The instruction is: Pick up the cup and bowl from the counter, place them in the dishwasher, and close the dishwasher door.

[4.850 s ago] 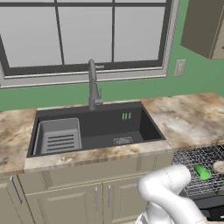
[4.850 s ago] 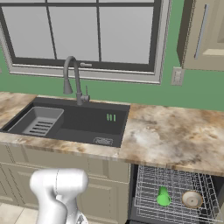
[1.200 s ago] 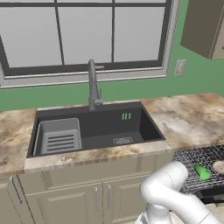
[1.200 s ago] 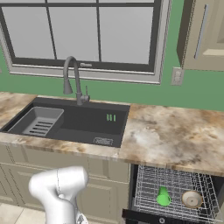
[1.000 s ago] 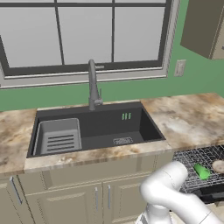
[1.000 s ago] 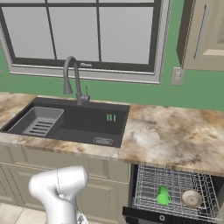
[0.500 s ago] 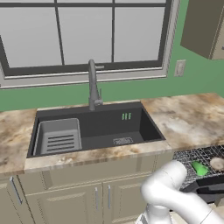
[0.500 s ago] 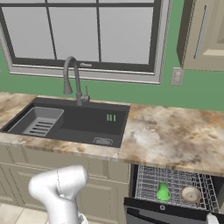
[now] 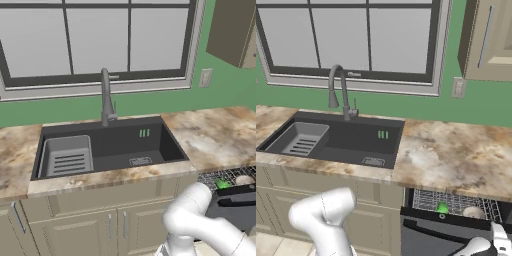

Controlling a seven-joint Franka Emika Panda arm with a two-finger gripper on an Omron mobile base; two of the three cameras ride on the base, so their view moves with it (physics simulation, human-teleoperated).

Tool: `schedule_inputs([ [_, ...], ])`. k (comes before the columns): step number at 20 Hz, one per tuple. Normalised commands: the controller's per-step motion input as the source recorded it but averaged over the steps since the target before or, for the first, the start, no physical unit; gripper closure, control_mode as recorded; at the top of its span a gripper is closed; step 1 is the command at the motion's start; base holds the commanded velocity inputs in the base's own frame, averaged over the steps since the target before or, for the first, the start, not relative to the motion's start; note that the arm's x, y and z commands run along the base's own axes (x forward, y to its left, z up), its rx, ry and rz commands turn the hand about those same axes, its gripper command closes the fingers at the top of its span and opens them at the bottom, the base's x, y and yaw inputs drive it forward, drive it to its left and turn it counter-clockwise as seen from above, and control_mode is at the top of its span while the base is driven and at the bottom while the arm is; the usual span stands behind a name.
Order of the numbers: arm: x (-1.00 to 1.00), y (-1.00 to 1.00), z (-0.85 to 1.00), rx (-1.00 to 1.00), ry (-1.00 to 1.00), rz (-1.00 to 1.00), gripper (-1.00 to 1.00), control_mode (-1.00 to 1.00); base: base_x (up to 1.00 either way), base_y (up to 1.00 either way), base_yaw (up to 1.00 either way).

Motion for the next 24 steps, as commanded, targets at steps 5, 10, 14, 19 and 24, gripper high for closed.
schedule_inputs([
  [5, 1.00, 0.00, -0.71, -0.02, -0.07, 0.03, -1.00, -1.00, 0.00, 0.00, 0.00],
  [10, 0.90, 0.00, -0.86, -0.07, -0.13, 0.05, -1.00, -1.00, 0.00, 0.00, 0.00],
  [14, 0.25, 0.00, -0.89, -0.11, -0.20, 0.06, -1.00, -1.00, 0.00, 0.00, 0.00],
  [19, 0.10, -0.01, -0.95, -0.16, -0.22, 0.08, -1.00, -1.00, 0.00, 0.00, 0.00],
  [24, 0.18, 0.00, -1.00, -0.21, -0.24, 0.11, -1.00, -1.00, 0.00, 0.00, 0.00],
])
